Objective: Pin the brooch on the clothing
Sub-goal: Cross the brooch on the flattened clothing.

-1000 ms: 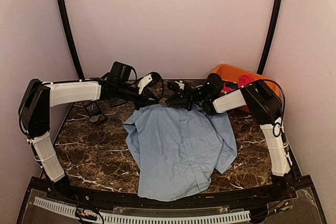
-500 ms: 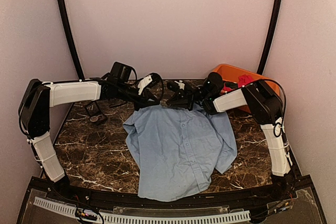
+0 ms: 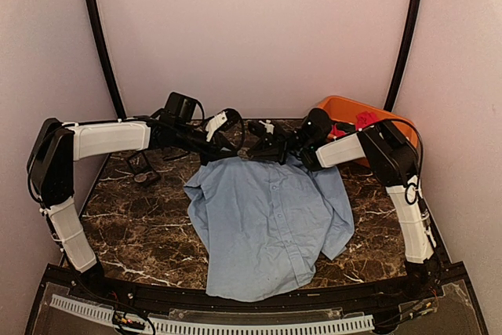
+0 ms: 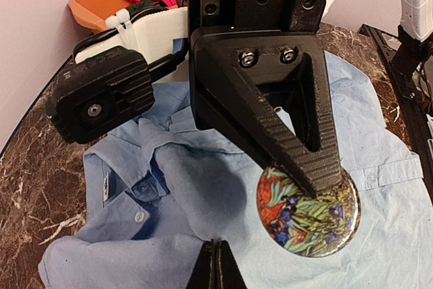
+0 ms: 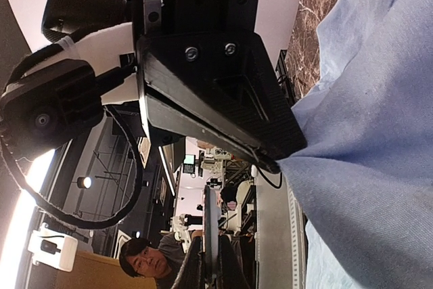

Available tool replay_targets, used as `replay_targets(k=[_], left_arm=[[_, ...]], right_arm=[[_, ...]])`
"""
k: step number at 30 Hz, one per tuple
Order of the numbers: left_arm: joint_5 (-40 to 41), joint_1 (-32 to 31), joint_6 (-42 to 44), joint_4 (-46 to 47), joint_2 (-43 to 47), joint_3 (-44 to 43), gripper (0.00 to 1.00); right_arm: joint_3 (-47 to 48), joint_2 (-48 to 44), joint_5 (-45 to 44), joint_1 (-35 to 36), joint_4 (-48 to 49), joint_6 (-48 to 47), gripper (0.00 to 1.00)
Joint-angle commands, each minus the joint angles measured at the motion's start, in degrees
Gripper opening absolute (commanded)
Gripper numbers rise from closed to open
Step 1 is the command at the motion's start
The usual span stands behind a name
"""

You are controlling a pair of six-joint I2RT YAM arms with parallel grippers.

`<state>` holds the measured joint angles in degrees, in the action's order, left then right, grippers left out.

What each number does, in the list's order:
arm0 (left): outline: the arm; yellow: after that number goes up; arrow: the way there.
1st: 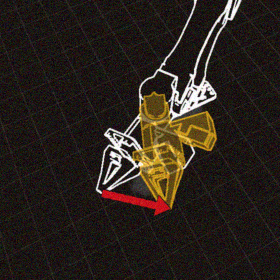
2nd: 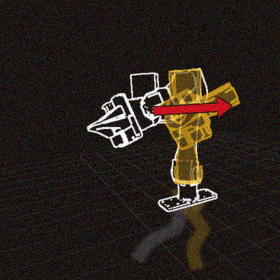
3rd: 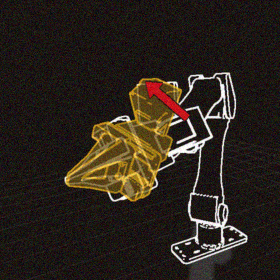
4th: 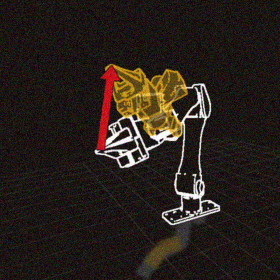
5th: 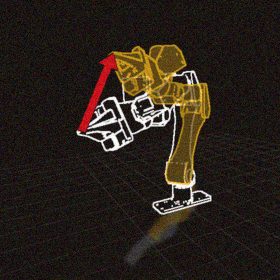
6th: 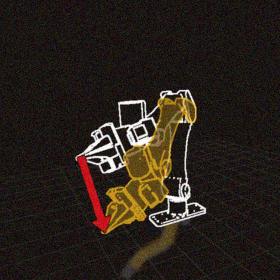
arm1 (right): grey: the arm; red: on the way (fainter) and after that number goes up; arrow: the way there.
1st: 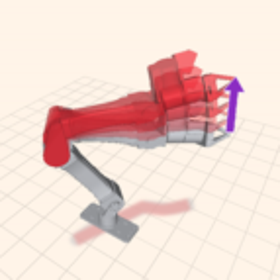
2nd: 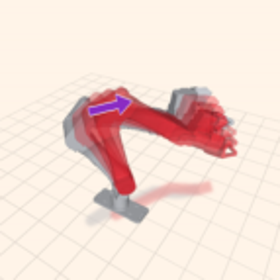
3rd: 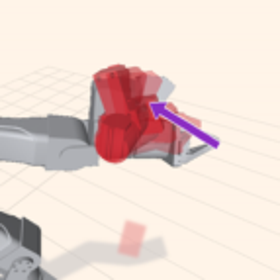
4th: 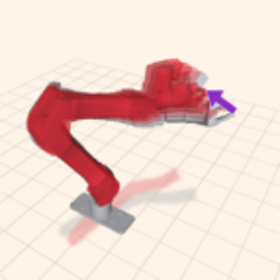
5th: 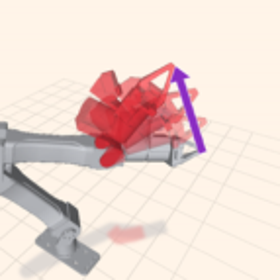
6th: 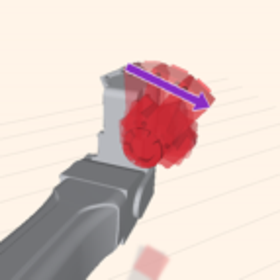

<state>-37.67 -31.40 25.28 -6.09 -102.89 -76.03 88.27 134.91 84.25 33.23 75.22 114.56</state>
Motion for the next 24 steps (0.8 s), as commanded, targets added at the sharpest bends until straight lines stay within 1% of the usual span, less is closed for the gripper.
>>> replay_targets(k=[1,16,24], left_arm=[[-1.58,0.03,0.08,-0.77,3.35,-0.08,0.01],[-2.49,0.02,0.01,-1.03,3.43,-0.17,0.01],[-2.57,0.02,-0.05,-0.99,3.47,-0.06,0.01]], right_arm=[[0.85,1.33,0.92,0.34,22.91,1.66,0.0],[3.91,4.23,0.74,-1.12,22.95,2.65,0.0],[3.34,4.3,0.74,-2.16,22.95,1.95,0.0]])
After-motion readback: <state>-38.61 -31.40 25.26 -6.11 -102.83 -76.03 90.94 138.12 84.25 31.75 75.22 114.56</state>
